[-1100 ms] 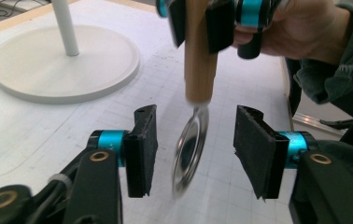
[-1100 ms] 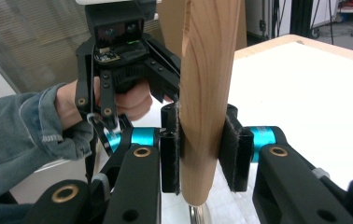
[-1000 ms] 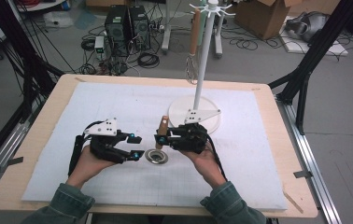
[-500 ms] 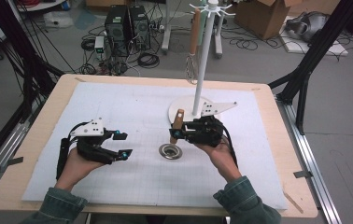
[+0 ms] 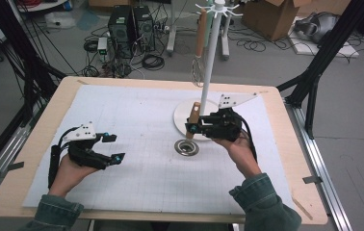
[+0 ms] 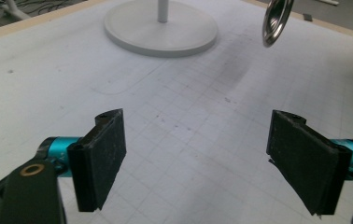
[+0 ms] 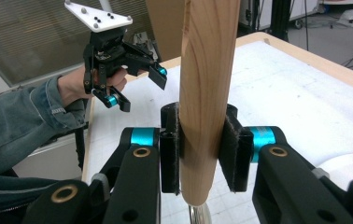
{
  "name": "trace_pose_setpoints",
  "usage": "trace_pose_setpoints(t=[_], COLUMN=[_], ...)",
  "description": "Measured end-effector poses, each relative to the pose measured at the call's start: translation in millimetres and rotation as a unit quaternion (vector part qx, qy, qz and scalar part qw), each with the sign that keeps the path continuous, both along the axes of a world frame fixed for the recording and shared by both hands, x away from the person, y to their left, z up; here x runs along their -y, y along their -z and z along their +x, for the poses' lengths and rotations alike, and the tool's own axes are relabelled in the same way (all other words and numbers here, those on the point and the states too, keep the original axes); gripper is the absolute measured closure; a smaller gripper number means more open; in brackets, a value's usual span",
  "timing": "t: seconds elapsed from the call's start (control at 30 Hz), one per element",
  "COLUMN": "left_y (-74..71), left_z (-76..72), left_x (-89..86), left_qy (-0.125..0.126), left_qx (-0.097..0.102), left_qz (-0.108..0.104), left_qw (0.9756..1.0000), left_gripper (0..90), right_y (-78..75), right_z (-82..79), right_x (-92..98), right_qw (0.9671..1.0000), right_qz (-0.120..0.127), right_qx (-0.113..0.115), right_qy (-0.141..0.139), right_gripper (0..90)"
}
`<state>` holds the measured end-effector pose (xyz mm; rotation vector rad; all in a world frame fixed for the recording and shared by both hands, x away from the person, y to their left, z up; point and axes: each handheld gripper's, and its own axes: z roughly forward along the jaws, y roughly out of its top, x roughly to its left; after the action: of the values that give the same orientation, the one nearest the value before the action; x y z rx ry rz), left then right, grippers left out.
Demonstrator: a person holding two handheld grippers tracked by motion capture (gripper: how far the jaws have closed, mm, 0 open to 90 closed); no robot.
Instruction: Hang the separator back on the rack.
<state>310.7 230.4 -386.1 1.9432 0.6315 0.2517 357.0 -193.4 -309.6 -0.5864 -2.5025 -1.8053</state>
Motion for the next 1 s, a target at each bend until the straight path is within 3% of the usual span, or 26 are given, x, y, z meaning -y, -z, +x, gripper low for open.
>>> trace_pose_setpoints(t=[0.47,1.0], left_y=[16.3,21.1], left_z=[5.0,5.4], left_x=[-25.9,-31.3], left_qy=[-0.051,-0.062], left_qx=[-0.006,-0.008], left_qz=[0.005,0.006], left_qw=[0.9987,0.998], left_gripper=[10.0,2.1], right_y=[-37.0,-75.7], right_z=[11.9,30.2], right_x=[16.6,18.5], right_qw=[0.9995,0.9988], right_qz=[-0.015,-0.023], right_qx=[0.02,0.035], right_qy=[0.018,0.026], right_gripper=[72.2,72.1])
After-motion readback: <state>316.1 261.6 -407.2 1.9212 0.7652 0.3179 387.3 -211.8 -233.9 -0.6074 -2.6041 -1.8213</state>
